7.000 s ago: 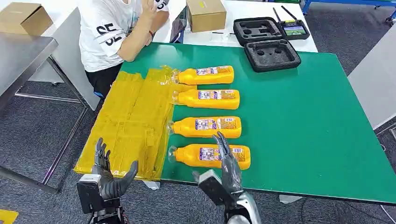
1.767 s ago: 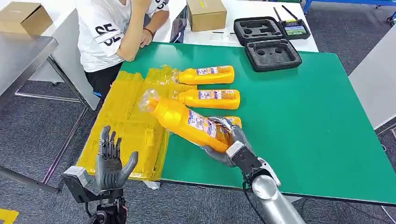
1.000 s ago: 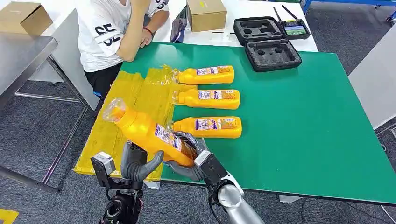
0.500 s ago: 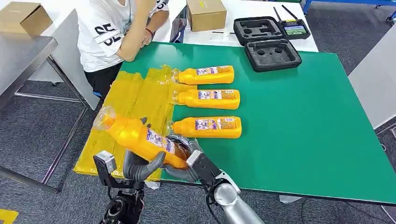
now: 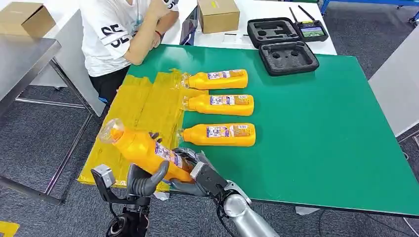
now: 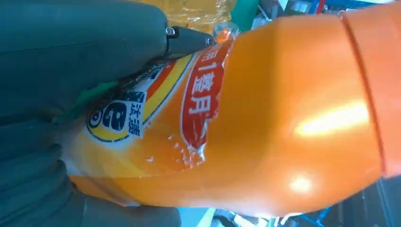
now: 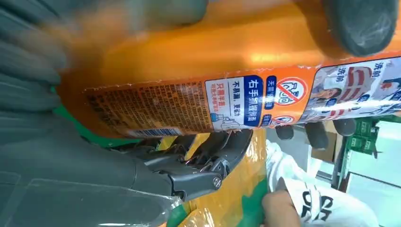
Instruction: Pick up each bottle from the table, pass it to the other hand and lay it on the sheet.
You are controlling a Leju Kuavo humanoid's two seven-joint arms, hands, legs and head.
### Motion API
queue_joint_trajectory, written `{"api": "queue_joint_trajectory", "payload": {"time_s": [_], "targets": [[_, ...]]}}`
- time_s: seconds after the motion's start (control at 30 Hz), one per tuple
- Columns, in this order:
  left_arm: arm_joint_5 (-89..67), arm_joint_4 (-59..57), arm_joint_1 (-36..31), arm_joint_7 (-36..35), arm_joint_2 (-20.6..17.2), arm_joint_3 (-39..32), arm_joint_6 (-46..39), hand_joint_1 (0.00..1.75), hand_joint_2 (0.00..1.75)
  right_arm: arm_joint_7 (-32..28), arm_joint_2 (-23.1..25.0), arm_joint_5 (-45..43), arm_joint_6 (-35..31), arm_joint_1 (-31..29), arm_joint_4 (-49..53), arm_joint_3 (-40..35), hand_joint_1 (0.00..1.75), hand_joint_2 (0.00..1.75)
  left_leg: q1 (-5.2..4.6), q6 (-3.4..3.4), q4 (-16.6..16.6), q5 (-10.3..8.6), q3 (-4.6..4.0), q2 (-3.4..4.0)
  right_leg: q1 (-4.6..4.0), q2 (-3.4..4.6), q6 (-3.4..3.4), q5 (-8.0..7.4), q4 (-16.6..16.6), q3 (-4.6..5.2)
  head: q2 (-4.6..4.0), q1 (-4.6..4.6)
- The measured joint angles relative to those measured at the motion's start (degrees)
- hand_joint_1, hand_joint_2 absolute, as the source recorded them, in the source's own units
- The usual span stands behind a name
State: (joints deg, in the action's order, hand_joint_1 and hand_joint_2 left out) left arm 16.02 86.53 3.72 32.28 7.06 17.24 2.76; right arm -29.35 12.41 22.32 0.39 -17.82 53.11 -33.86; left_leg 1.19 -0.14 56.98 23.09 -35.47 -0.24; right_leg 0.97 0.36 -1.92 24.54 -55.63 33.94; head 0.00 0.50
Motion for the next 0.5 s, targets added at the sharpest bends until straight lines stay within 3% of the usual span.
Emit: {"api": "queue_joint_trajectory", "payload": {"time_s": [0.2,0.23,0.27,0.3,0.47,0.5], "targets": [[2.1,0.0,0.3,-0.9,0.0,-0.7,2.5,1.75,1.75,0.9,0.1,0.7,-0.2,0.2,0.0,-0.3,1.75,1.75,0.0,0.0,0.0,0.0,0.01,0.0,0.0,0.0,0.0,0.0,0.0,0.0,0.0,0.02],[1.8,0.0,0.3,-0.9,0.0,-0.7,2.7,1.75,1.75,0.9,0.2,0.8,-0.2,0.3,0.1,-0.3,1.54,1.75,0.0,0.0,0.0,0.0,0.01,0.0,0.0,0.0,0.0,0.0,0.0,0.0,0.0,0.0],[1.5,0.0,0.3,-0.9,-0.1,-0.7,2.8,1.75,1.75,1.0,0.2,0.8,-0.2,0.5,0.1,-0.3,1.54,1.75,0.0,0.0,0.0,0.0,0.01,0.0,0.0,0.0,0.0,0.0,0.0,0.0,0.0,0.0],[1.3,0.0,0.3,-0.9,-0.1,-0.7,2.8,1.75,1.75,1.1,0.2,0.9,-0.4,0.5,0.2,-0.3,0.02,1.75,0.0,0.0,0.0,0.0,0.01,0.0,0.0,0.0,0.0,0.0,0.0,0.0,0.0,0.0],[-0.6,0.1,0.2,-0.7,-0.1,-0.7,1.0,1.75,1.75,2.3,0.4,1.7,-2.6,1.2,0.8,-0.3,0.0,1.75,0.0,0.0,0.0,0.0,0.0,0.0,0.0,0.0,0.0,0.0,0.0,0.0,0.0,0.0],[-1.2,0.2,0.2,-0.7,-0.1,-0.6,0.1,1.75,1.75,2.6,0.5,1.7,-3.5,1.4,1.1,-0.3,0.0,0.0,0.0,0.0,0.0,0.0,0.0,0.0,0.0,0.0,0.0,0.0,0.0,0.0,0.0,0.02]]}}
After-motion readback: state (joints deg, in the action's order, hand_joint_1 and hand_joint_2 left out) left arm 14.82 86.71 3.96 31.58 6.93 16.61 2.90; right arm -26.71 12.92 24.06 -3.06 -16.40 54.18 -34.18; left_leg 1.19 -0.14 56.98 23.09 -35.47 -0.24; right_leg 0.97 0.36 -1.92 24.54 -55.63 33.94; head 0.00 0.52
